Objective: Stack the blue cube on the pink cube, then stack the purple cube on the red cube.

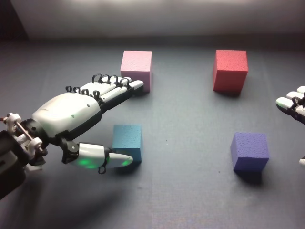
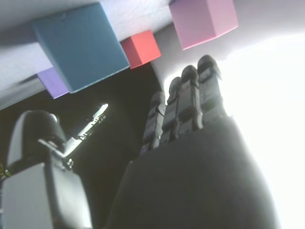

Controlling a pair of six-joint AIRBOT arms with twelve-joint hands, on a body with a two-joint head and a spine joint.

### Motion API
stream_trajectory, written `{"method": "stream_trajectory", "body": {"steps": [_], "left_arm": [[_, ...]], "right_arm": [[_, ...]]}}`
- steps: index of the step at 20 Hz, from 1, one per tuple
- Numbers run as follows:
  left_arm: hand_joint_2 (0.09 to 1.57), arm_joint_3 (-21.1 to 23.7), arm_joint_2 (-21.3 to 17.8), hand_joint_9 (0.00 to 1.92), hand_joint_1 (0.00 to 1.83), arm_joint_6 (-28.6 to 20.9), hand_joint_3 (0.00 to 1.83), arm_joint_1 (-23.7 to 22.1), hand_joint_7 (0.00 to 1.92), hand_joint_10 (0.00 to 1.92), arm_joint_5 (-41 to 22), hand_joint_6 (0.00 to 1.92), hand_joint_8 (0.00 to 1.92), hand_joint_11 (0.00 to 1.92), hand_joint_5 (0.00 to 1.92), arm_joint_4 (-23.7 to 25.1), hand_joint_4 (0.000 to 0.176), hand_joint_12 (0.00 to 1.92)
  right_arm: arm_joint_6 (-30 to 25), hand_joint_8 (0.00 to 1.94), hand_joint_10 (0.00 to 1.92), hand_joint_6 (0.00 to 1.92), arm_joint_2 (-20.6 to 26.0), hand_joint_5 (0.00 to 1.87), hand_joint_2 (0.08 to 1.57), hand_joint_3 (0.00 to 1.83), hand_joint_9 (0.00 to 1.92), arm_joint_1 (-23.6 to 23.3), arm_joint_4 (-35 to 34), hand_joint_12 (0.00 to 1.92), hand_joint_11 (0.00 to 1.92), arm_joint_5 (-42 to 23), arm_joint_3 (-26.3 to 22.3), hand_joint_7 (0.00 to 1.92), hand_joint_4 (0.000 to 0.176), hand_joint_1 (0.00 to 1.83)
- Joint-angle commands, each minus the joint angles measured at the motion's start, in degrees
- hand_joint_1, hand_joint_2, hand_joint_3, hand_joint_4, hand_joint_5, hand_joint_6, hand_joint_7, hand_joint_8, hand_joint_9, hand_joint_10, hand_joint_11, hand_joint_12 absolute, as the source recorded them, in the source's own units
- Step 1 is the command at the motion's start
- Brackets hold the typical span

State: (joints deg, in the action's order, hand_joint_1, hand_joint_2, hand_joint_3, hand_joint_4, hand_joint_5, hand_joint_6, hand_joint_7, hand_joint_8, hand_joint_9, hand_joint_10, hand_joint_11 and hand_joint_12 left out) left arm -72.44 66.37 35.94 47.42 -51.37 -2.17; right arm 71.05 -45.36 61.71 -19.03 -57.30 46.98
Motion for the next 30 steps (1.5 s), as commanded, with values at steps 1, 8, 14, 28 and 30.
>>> {"method": "stream_trajectory", "body": {"steps": [1, 8, 14, 28, 30], "left_arm": [[0.94, -0.34, 0.54, 0.00, 0.73, -0.29, 0.00, -0.71, 0.07, 0.00, -4.87, 0.00, 0.03, 0.00, 0.00, -0.17, 0.072, 0.00], [1.02, -3.12, 3.50, 0.30, 0.98, -0.24, 0.00, -1.97, 0.80, 0.73, 0.45, 0.10, 0.15, 0.00, 0.68, 0.39, 0.000, 1.09], [1.16, -3.70, 3.57, 1.51, 1.13, -0.96, 0.00, -2.71, 1.28, 1.92, -0.73, 1.12, 1.92, 1.64, 0.90, 0.30, 0.000, 1.92], [1.30, -9.01, 4.44, 0.44, 1.14, -0.74, 0.01, -14.78, 0.56, 1.92, -1.47, 1.24, 1.88, 0.64, 0.71, 0.27, 0.000, 1.92], [1.24, -11.33, 5.80, 0.52, 1.17, -0.74, 0.00, -17.30, 0.62, 1.88, 0.58, 1.01, 1.76, 0.69, 0.86, -0.02, 0.000, 1.92]], "right_arm": [[0.06, 0.00, 0.00, 0.00, 0.02, 0.00, 1.37, 0.00, 0.00, -0.09, 0.36, 0.00, 0.00, -6.79, 0.05, 0.00, 0.000, 0.45], [0.05, 0.00, 0.00, 0.00, 0.02, 0.00, 1.37, 0.00, 0.00, 0.07, 0.00, 0.00, 0.00, -6.79, 0.05, 0.00, 0.000, 0.48], [0.05, 0.00, 0.00, 0.00, 0.01, 0.00, 1.38, 0.00, 0.00, 0.36, -0.34, 0.00, 0.00, -6.79, 0.02, 0.00, 0.000, 0.50], [0.05, 0.00, 0.00, 0.00, -0.29, 0.00, 1.35, 0.00, 0.00, 1.02, -0.97, 0.00, 0.00, -6.82, 0.08, 0.00, 0.000, 0.57], [0.04, 0.00, 0.00, 0.00, -0.43, 0.00, 1.36, 0.00, 0.00, 1.09, -1.06, 0.00, 0.00, -6.82, 0.18, 0.00, 0.000, 0.57]]}}
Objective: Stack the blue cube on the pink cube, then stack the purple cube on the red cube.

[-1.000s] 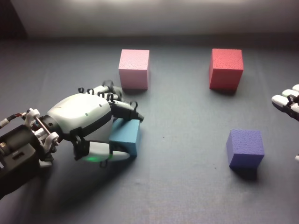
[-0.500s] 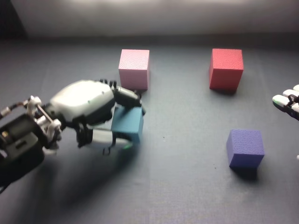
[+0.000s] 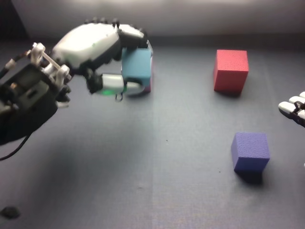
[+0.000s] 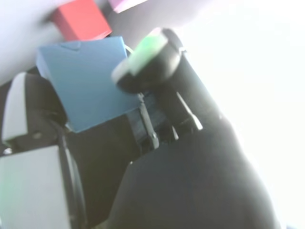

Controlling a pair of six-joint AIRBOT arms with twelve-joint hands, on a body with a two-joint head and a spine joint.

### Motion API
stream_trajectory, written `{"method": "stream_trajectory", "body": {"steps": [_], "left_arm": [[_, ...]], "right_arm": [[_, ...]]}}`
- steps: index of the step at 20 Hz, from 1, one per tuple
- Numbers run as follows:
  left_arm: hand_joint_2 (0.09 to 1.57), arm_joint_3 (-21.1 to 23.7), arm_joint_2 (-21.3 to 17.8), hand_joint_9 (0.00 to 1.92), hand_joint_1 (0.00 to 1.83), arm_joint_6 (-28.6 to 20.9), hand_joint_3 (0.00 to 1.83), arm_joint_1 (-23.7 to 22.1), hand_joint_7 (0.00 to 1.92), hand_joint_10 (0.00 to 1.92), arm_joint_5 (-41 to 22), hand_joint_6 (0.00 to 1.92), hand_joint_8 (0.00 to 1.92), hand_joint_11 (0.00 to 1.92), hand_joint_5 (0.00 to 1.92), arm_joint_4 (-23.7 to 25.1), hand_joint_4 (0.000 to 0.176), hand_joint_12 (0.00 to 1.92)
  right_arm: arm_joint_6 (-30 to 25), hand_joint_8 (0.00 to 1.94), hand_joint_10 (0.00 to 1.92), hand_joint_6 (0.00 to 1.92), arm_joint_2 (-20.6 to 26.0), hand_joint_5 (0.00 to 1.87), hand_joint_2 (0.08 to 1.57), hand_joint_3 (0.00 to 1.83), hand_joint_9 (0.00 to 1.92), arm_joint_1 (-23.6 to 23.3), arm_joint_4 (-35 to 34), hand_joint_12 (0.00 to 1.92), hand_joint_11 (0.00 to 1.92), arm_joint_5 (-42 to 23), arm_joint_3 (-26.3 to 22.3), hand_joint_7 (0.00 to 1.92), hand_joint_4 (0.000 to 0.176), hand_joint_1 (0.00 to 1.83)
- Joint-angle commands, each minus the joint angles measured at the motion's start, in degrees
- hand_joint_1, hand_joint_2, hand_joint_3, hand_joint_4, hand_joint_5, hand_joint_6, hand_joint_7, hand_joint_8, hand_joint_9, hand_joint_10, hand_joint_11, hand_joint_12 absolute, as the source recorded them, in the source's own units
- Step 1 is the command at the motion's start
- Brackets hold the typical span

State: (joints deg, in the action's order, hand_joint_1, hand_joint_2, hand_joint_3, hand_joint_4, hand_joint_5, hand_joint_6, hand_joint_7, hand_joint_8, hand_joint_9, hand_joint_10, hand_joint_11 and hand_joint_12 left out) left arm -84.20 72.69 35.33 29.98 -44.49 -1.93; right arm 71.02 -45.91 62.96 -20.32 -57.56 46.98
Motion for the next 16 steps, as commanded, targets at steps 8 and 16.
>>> {"method": "stream_trajectory", "body": {"steps": [8, 16], "left_arm": [[1.26, -8.19, 4.27, 0.64, 1.19, 2.27, 0.00, -7.37, 0.66, 1.92, 6.30, 1.08, 1.73, 0.85, 0.81, -2.36, 0.000, 1.92], [1.21, -13.02, 7.28, 0.01, 1.10, 2.25, 0.00, -6.37, 0.22, 1.65, 10.19, 1.27, 1.32, 0.02, 0.81, -7.10, 0.000, 1.92]], "right_arm": [[0.00, 0.00, 0.00, 0.00, -0.38, 0.00, 1.37, 0.00, 0.00, -0.03, 0.24, 0.00, 0.00, -6.35, 0.55, 0.00, 0.000, 0.54], [-0.09, 0.00, 0.00, 0.00, -0.67, 0.00, 1.37, 0.00, 0.00, 0.10, 0.23, 0.00, 0.00, -6.14, 0.77, 0.00, 0.000, 0.53]]}}
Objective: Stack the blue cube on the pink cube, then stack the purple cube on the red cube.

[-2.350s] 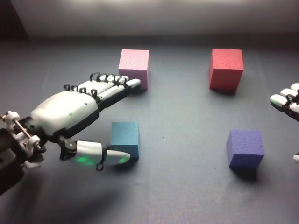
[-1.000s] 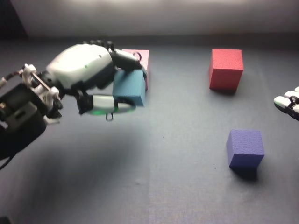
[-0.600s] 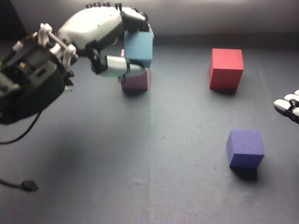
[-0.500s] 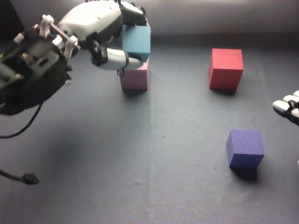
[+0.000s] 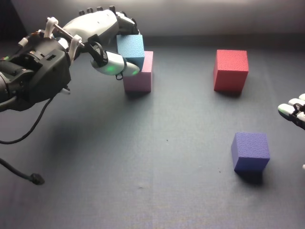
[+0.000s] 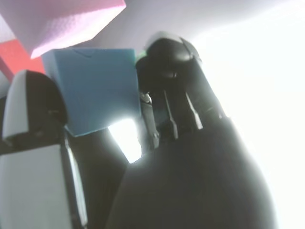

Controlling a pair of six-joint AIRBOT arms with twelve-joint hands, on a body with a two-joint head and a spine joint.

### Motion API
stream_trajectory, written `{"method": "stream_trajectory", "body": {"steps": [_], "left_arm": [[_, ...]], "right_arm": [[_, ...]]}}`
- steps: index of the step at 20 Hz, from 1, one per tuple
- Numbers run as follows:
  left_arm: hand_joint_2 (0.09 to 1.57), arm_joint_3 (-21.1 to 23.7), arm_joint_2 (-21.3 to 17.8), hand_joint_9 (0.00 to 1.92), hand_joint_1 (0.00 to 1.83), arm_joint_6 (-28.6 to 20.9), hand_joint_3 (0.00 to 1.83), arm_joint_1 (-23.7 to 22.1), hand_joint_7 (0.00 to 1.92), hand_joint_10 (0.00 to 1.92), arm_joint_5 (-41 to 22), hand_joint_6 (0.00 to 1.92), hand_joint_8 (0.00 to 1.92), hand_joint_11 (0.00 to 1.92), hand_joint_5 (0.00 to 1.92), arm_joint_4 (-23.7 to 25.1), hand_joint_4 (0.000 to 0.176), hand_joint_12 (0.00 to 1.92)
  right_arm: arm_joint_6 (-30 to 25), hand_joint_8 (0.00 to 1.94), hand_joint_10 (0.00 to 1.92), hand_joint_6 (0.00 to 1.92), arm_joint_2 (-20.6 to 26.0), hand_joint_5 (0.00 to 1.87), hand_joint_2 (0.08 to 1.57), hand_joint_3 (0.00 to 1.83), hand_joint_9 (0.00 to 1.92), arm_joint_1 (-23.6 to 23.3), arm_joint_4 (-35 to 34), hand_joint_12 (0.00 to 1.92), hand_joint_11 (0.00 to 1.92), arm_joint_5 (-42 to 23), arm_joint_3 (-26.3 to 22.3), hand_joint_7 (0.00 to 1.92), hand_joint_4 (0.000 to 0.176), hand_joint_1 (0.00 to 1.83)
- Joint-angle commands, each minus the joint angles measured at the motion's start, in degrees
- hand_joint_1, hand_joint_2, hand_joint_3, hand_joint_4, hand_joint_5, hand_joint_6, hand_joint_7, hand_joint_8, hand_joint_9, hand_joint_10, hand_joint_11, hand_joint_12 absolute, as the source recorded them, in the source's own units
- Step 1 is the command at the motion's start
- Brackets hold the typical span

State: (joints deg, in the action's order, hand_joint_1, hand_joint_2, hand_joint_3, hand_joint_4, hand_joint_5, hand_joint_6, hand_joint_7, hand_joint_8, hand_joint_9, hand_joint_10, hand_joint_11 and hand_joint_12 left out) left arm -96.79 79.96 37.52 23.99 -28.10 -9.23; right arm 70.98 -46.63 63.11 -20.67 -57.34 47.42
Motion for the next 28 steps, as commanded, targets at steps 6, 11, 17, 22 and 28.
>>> {"method": "stream_trajectory", "body": {"steps": [6, 11, 17, 22, 28], "left_arm": [[1.29, -1.25, 0.85, 0.01, 0.94, 0.01, 0.00, -1.10, 0.24, 0.83, -5.67, 1.45, 0.64, 0.01, 0.68, 0.20, 0.025, 1.61], [1.24, -1.65, 1.24, 0.08, 1.04, -0.40, 0.00, -0.95, 0.25, 1.52, -5.48, 1.35, 1.09, 0.17, 0.75, 0.19, 0.000, 1.92], [1.04, -1.46, 1.37, 0.14, 0.90, -0.41, 0.00, -0.15, 0.25, 0.69, -5.69, 0.31, 0.23, 0.02, 0.20, -0.07, 0.087, 1.63], [1.00, -0.52, 0.73, 0.00, 0.86, -0.39, 0.00, 0.34, 0.04, 0.19, -6.97, 0.04, 0.00, 0.00, 0.14, 0.07, 0.136, 1.31], [0.96, 3.95, -2.40, 0.00, 0.57, 0.93, 0.00, 1.85, 0.00, 0.00, -12.14, 0.00, 0.00, 0.00, 0.00, 0.61, 0.176, 0.00]], "right_arm": [[-0.13, 0.00, 0.00, 0.00, -0.09, 0.00, 1.36, 0.00, 0.00, -0.03, 0.58, 0.00, 0.00, -6.34, 0.39, 0.00, 0.000, 0.52], [-0.19, 0.00, 0.00, 0.00, -0.17, 0.00, 1.36, 0.00, 0.00, 0.00, 0.58, 0.00, 0.00, -6.34, 0.40, 0.00, 0.000, 0.52], [-0.29, 0.00, 0.00, 0.00, -0.17, 0.00, 1.35, 0.00, 0.00, 0.09, 0.55, 0.00, 0.00, -6.34, 0.39, 0.00, 0.000, 0.56], [-0.31, 0.00, 0.00, 0.00, -0.17, 0.00, 1.36, 0.00, 0.00, 0.15, 0.40, 0.00, 0.00, -6.36, 0.38, 0.00, 0.000, 0.61], [-0.48, 0.00, 0.00, 0.00, -0.16, 0.00, 1.36, 0.00, 0.00, 0.15, 0.39, 0.00, 0.00, -6.51, 0.09, 0.00, 0.000, 0.58]]}}
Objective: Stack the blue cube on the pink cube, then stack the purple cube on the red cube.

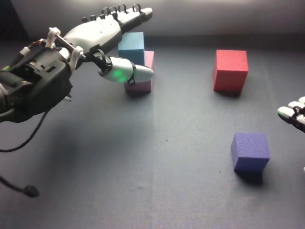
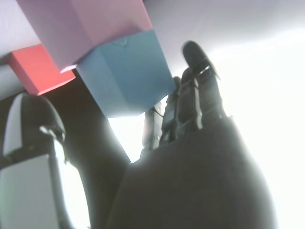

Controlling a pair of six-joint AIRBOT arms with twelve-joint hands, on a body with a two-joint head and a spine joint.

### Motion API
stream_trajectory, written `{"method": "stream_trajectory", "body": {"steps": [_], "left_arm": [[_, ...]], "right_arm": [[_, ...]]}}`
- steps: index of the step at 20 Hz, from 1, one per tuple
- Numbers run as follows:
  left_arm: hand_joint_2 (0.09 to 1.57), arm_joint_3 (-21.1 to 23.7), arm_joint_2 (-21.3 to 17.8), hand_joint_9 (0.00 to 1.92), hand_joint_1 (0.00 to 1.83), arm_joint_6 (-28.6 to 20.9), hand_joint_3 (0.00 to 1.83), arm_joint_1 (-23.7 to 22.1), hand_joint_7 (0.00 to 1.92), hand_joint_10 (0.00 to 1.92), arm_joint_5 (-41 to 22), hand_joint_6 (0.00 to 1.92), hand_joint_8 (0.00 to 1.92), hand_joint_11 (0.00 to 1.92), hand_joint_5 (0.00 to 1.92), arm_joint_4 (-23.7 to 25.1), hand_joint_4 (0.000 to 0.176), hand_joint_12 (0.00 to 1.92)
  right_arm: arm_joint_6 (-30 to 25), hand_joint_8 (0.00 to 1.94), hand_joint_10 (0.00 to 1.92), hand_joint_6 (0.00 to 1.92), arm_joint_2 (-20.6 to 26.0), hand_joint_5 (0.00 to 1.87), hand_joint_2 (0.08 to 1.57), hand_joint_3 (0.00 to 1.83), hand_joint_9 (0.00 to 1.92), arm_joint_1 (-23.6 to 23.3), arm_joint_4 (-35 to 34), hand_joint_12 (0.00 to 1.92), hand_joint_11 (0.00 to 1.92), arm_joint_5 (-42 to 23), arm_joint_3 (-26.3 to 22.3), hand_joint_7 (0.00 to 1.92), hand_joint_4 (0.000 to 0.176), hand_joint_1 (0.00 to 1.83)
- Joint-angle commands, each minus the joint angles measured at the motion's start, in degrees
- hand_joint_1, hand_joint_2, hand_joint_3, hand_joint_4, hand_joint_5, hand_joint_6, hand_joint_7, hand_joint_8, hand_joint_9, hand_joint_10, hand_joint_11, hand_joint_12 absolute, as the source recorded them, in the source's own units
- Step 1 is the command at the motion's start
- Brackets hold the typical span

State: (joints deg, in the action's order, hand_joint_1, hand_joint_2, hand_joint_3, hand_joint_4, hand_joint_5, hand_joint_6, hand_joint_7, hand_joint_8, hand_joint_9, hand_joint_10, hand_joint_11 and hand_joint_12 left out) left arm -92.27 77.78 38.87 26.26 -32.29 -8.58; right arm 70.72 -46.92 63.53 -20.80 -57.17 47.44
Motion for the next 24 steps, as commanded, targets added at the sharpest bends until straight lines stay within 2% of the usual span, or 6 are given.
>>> {"method": "stream_trajectory", "body": {"steps": [1, 7, 9, 12, 22, 24], "left_arm": [[0.96, 0.64, -1.08, 0.00, 0.57, 0.60, 0.00, -0.24, 0.00, 0.00, -8.98, 0.00, 0.00, 0.00, 0.00, -0.04, 0.176, 0.00], [0.99, 10.81, -9.97, 0.00, 0.43, 3.18, 0.01, 4.21, 0.00, 0.00, -20.78, 0.00, 0.00, 0.00, 0.00, 1.57, 0.176, 0.00], [1.08, 14.37, -13.22, 0.00, 0.35, 3.33, 0.04, 7.38, 0.00, 0.00, -24.45, 0.00, 0.00, 0.00, 0.00, 2.41, 0.167, 0.00], [1.19, 18.05, -16.16, 0.00, 0.34, 3.62, 0.03, 12.04, 0.00, 0.00, -29.38, 0.00, 0.00, 0.00, 0.00, 2.16, 0.176, 0.00], [1.28, 23.86, -19.49, 0.00, 0.48, 3.25, 0.00, 23.88, 0.00, 0.00, -36.15, 0.00, 0.00, 0.00, 0.00, -2.08, 0.173, 0.00], [1.27, 24.03, -19.50, 0.00, 0.49, 3.22, 0.00, 24.21, 0.00, 0.00, -36.67, 0.00, 0.00, 0.00, 0.00, -2.31, 0.147, 0.00]], "right_arm": [[-0.22, 0.00, 0.00, 0.00, 0.14, 0.00, 1.36, 0.00, 0.00, -0.26, 0.56, 0.00, 0.00, -6.89, -0.03, 0.00, 0.000, 0.58], [-6.94, 0.00, 0.00, 0.00, 1.19, 0.00, 1.30, 0.00, 0.00, -0.26, 5.36, 0.00, 0.00, -10.13, -0.31, 0.00, 0.000, 0.53], [-9.90, 0.00, 0.00, 0.00, 1.16, 0.00, 1.25, 0.00, 0.00, -0.30, 6.75, 0.00, 0.00, -10.98, 0.29, 0.00, 0.047, 0.57], [-12.09, 0.00, 0.00, 0.00, -0.03, 0.00, 1.19, 0.00, 0.00, -0.54, 6.93, 0.00, 0.00, -10.89, 1.75, 0.00, 0.000, 0.62], [-18.44, 0.00, 0.00, 0.00, -9.27, 0.00, 1.11, 0.00, 0.00, -7.26, 7.25, 0.00, 0.00, -1.06, 10.22, 0.00, 0.000, 0.81], [-19.40, 0.00, 0.01, 0.00, -10.75, 0.00, 1.08, 0.00, 0.03, -8.05, 7.16, 0.64, 0.00, 1.00, 11.75, 0.00, 0.000, 0.81]]}}
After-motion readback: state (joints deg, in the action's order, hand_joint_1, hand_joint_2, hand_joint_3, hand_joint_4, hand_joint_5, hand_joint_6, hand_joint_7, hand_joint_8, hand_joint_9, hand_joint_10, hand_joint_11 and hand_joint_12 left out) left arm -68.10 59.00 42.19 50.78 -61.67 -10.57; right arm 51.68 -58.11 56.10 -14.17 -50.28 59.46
